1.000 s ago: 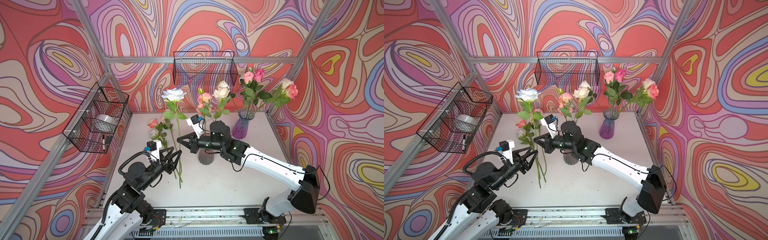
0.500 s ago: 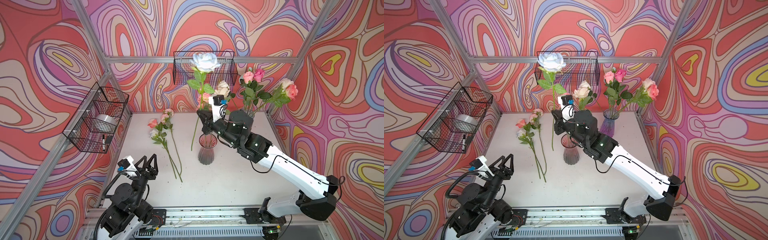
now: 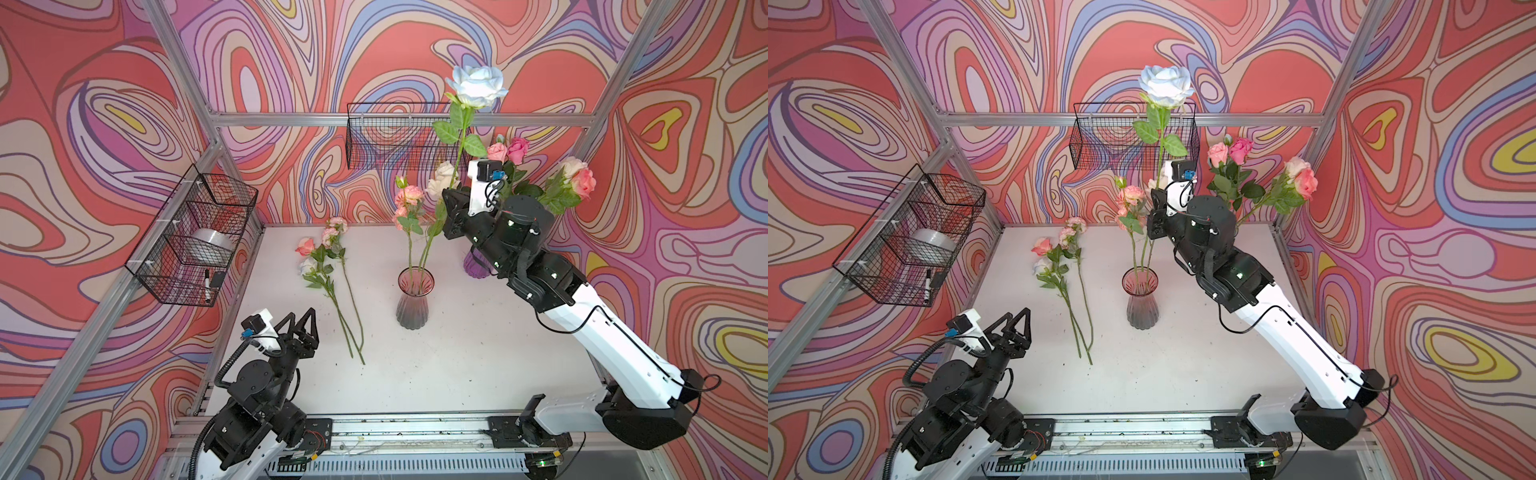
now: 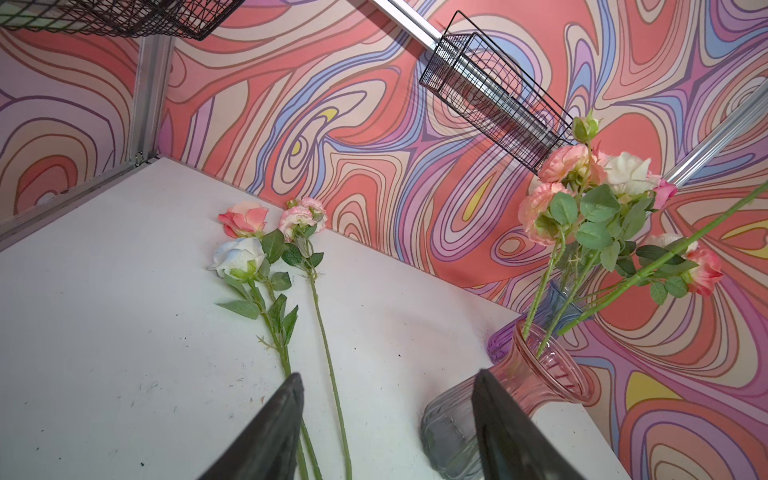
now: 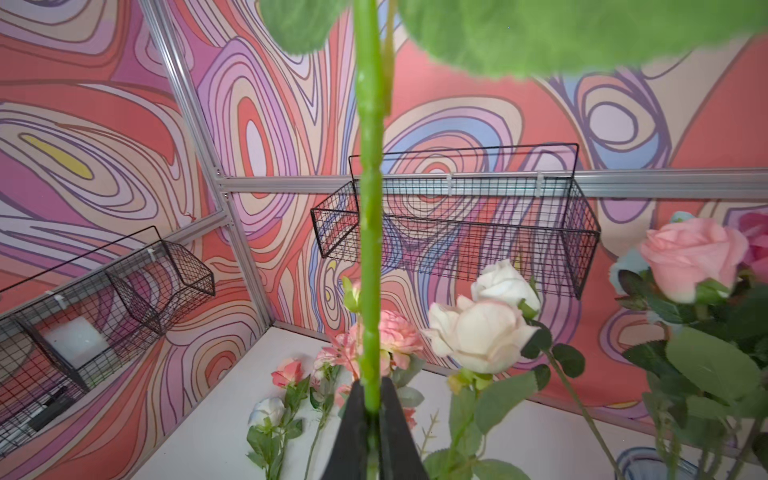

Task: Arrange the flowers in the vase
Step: 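Carry the white rose over the pink-grey vase and lower it with the right gripper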

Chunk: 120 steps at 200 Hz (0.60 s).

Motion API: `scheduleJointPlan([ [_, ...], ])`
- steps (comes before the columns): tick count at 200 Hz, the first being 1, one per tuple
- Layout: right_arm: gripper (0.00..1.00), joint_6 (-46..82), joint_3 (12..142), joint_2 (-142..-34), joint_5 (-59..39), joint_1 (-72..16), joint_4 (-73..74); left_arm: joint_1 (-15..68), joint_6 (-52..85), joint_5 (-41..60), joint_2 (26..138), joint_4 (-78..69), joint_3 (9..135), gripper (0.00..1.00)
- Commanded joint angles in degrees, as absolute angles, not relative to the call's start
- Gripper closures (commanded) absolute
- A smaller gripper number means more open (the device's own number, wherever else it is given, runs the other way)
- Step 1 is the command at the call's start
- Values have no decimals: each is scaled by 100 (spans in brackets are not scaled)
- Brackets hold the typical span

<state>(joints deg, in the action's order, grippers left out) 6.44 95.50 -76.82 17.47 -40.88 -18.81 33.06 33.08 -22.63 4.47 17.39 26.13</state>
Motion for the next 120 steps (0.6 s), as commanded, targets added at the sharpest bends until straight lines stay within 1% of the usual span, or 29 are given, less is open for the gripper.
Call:
scheduleJointPlan([
  [1, 100, 949, 9189, -7572, 1482, -3953, -2237, 3322, 3382, -2356, 462, 1712, 2566, 35],
  [77, 100, 1032, 8148, -7758, 735, -3921, -2013, 3322, 3445, -2413, 615, 1740, 2548, 36],
  [101, 97, 910, 7975, -7836, 562, -3928, -2001, 3322, 3458, -2373, 650, 1737, 2533, 35],
  [120, 96, 895, 7787, -7838, 518, -3921, -1922, 3329, 3456, -2380, 703, 1696, 2529, 36],
])
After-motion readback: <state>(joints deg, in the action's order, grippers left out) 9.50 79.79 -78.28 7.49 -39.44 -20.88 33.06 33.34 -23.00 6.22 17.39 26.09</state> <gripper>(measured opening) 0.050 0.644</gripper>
